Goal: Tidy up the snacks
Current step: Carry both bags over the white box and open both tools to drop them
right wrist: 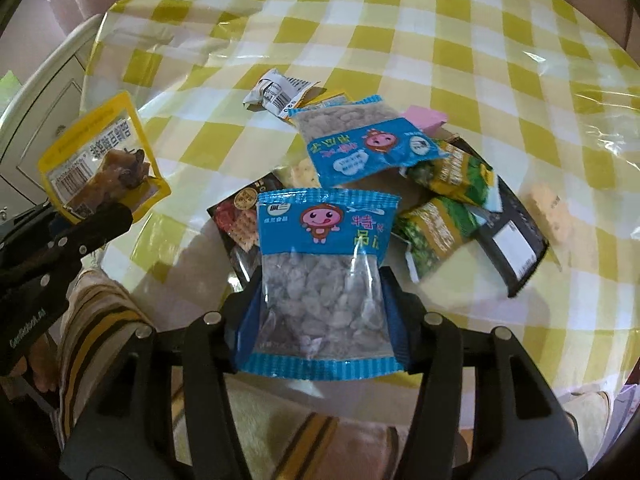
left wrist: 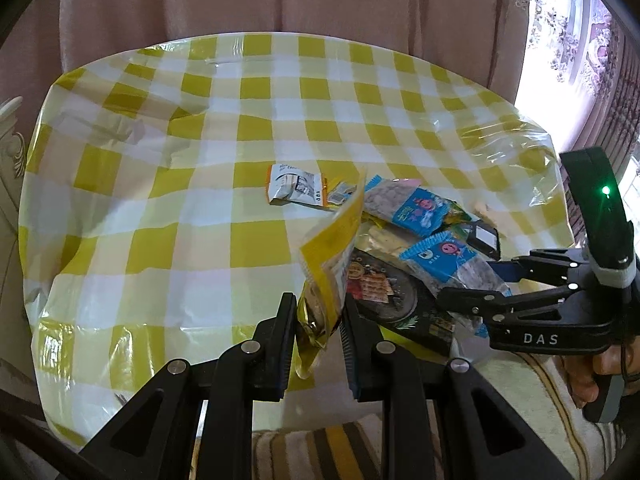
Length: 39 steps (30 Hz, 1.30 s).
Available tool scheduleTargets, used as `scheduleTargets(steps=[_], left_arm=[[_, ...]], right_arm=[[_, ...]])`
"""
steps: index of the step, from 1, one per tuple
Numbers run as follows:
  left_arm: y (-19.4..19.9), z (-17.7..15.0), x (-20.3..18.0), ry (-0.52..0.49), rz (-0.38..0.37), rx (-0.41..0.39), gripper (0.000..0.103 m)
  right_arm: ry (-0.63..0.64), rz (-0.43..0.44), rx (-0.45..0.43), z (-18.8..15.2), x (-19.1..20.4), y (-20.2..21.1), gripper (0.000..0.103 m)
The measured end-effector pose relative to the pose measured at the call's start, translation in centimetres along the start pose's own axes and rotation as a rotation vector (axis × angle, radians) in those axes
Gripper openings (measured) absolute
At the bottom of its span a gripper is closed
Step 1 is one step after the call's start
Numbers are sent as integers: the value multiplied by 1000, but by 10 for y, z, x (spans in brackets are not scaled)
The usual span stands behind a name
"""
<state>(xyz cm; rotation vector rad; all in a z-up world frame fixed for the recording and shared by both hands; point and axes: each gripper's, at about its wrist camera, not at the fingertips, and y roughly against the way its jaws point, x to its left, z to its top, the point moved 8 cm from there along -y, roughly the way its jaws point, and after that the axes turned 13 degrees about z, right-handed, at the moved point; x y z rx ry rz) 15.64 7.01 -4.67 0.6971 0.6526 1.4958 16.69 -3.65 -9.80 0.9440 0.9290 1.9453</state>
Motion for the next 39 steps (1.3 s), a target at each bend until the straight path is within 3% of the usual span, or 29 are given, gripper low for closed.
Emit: scheduleTargets(steps=[12,24,39], left_arm=[[23,-5,-29,-10,-19,-16,22],[47,-5,-93,-65,-105,-43,22],[76,-3,-249,-257,-322,-54,22]], right_arm=[[-77,-2,-78,-21,-32,47,57],[-177,-65,-146,-55,-92,99,57],[-362,-174,-231,-119,-191,177,57]])
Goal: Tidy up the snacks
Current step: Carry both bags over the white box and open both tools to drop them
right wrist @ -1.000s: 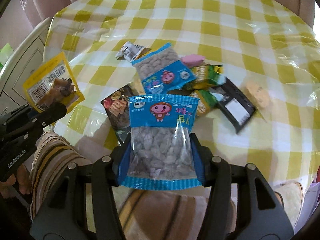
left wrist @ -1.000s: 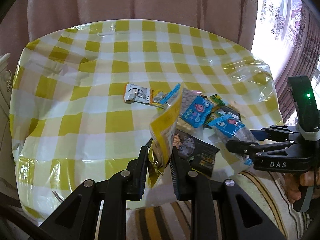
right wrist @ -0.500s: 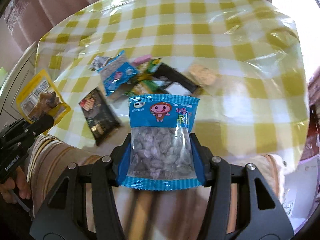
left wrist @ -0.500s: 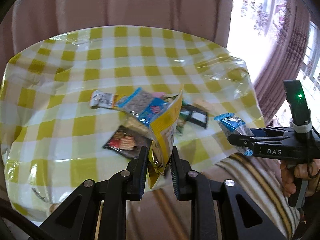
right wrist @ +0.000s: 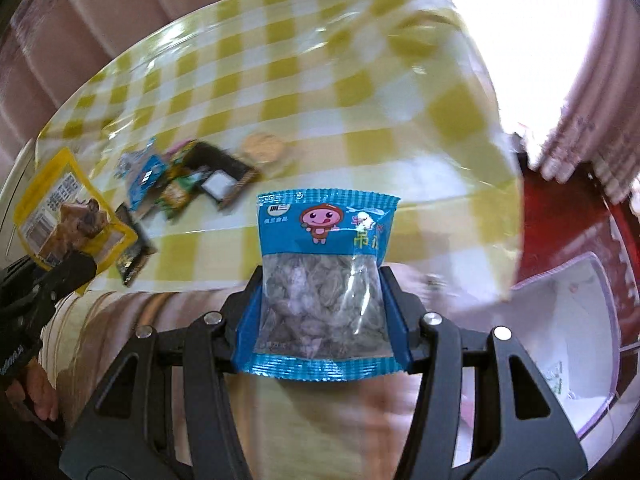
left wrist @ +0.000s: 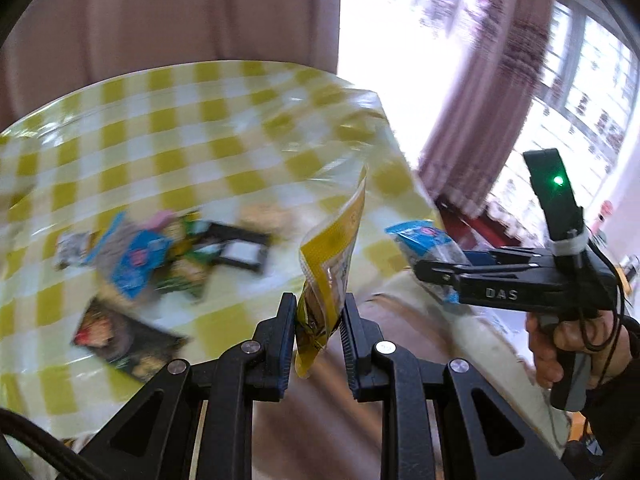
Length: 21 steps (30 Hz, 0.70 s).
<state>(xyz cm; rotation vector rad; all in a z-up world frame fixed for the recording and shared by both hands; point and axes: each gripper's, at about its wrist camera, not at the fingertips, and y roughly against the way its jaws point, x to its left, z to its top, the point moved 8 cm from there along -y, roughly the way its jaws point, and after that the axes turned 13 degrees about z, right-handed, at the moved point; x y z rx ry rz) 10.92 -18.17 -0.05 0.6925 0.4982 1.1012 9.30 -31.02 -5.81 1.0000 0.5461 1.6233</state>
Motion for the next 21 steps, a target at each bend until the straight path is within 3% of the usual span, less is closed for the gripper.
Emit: scheduleTargets(steps=[10,21], left_arm=[[-17,13,-107,-137,-159,24,22],[-43,6,-202,-248,-280,127,22]], right_arm=[[-136,-110,-25,-22,-90,36,57],[-281,-227,-1,-54,-180,58,57]])
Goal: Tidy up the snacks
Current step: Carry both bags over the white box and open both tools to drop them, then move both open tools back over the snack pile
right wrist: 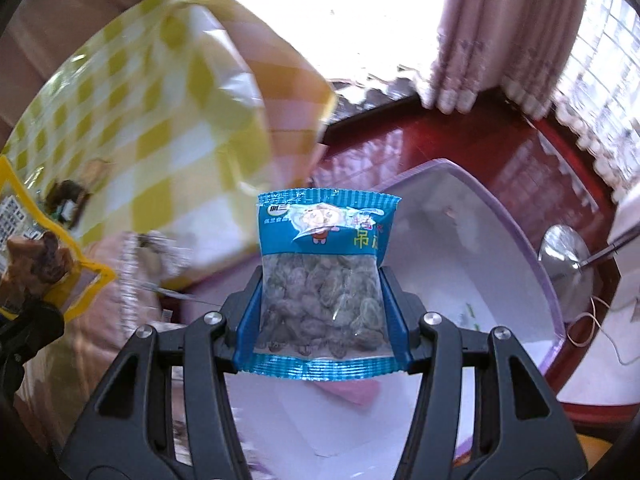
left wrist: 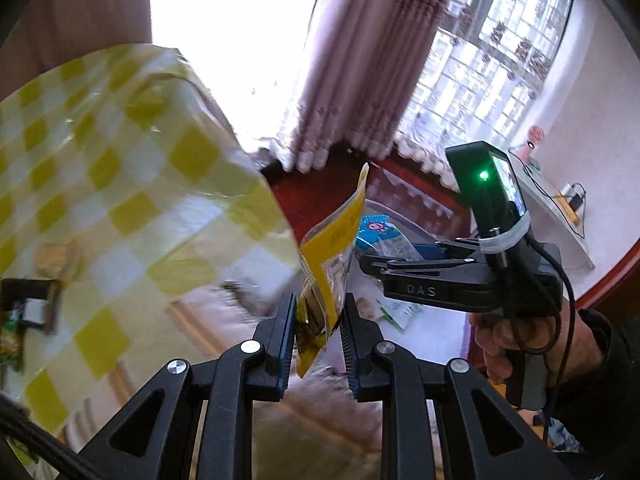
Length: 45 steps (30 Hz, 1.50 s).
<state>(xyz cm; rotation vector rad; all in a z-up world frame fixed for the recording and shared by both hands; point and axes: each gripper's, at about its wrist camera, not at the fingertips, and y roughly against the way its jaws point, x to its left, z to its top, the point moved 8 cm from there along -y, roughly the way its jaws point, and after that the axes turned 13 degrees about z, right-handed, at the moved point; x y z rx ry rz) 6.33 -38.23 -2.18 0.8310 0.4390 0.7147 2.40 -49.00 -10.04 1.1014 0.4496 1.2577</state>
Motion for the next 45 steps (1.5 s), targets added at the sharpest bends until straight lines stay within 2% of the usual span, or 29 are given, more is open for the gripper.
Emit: scheduleTargets(steps=[10,21,23,25,28,38,45], left_arm=[[-35,-6,-39,-48,-41,114,23],[-53,-7,-51,-58,-71,173,24],[-57,-7,-53,-54,-70,180,27],[-57,-7,-52,-45,-70,182,37],[-54,-8,-50,-34,-71,174,42],[-39,-7,-22,45,-44,141,46],[-16,-13,36,196,26,90,48]], right_arm=[[-90,-62,36,-15,-52,-2,57],[-128,-100,40,-18,-71,-1,59],[-130,-99,36,-17,-71,0,59],[-134,-100,32,-16,-71,1,59],[-135,-96,31,-16,-70,0,61],[-111,-82,10,-10,-54,7,68],[-45,-41,-10,2,-16,7,71]])
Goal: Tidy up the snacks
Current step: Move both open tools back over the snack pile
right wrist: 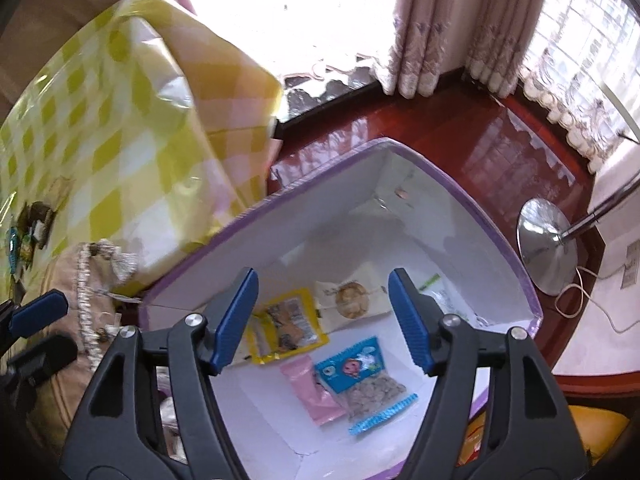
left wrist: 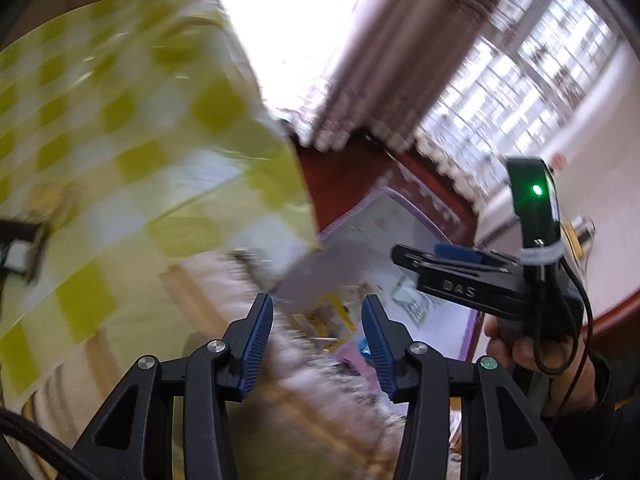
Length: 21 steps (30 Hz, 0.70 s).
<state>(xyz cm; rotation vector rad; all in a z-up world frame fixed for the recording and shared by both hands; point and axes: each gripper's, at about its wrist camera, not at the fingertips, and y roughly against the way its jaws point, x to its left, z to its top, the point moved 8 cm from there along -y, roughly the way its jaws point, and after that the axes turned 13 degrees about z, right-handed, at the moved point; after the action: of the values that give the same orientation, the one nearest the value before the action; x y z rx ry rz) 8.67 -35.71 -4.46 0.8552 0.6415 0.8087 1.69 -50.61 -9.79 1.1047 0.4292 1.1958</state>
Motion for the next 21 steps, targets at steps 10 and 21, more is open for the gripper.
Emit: scheduleTargets(steps=[10,21], left_arm=[[36,-19,124,273,132,-55,50],[73,-76,250,640,281,-63,62]], right_arm=[[152,94,1,2,92,-9,74],[347,216,20,-8,205,-15,78]])
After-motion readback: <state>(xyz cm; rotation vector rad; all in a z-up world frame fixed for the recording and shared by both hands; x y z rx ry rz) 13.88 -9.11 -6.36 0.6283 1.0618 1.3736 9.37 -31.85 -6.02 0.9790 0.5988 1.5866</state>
